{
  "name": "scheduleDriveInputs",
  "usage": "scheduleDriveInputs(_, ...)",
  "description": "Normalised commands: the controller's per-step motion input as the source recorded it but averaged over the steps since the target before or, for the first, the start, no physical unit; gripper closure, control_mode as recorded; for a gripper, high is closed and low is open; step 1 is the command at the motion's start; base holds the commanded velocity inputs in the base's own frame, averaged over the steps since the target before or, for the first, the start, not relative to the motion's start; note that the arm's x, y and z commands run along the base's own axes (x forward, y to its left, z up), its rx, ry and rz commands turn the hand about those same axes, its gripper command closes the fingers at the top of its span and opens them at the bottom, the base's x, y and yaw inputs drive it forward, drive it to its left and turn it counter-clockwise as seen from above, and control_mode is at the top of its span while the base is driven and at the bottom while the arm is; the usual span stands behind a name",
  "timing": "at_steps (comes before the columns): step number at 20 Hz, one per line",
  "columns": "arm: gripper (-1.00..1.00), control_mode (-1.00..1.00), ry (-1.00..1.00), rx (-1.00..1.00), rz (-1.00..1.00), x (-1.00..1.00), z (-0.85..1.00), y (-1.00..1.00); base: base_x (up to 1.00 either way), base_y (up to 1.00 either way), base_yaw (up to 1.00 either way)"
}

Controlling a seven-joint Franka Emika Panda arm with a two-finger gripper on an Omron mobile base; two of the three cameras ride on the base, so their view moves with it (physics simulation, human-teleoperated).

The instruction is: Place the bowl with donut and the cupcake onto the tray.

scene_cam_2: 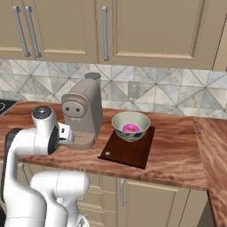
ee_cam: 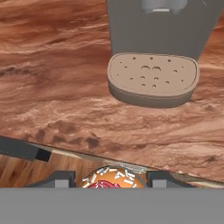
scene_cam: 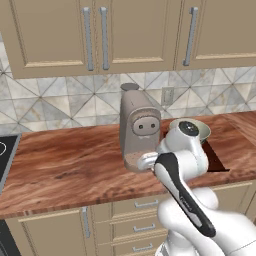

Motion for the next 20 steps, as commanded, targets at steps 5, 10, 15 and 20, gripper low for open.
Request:
scheduleDriveInputs(5,1.00,-1.00,0.00,0.00,-0.04,-0.30,0.10,-0.54,0.00,0.00,0.00)
scheduleDriveInputs(10,1.00,-1.00,0.00,0.00,-0.04,-0.07,0.00,-0.59,0.00,0.00,0.00)
scheduleDriveInputs(15,1.00,-1.00,0.00,0.00,-0.02,0.00,0.01,-0.61,0.00,0.00,0.00)
scheduleDriveInputs(20,1.00,-1.00,0.00,0.03,0.00,0.05,0.00,-0.56,0.00,0.00,0.00)
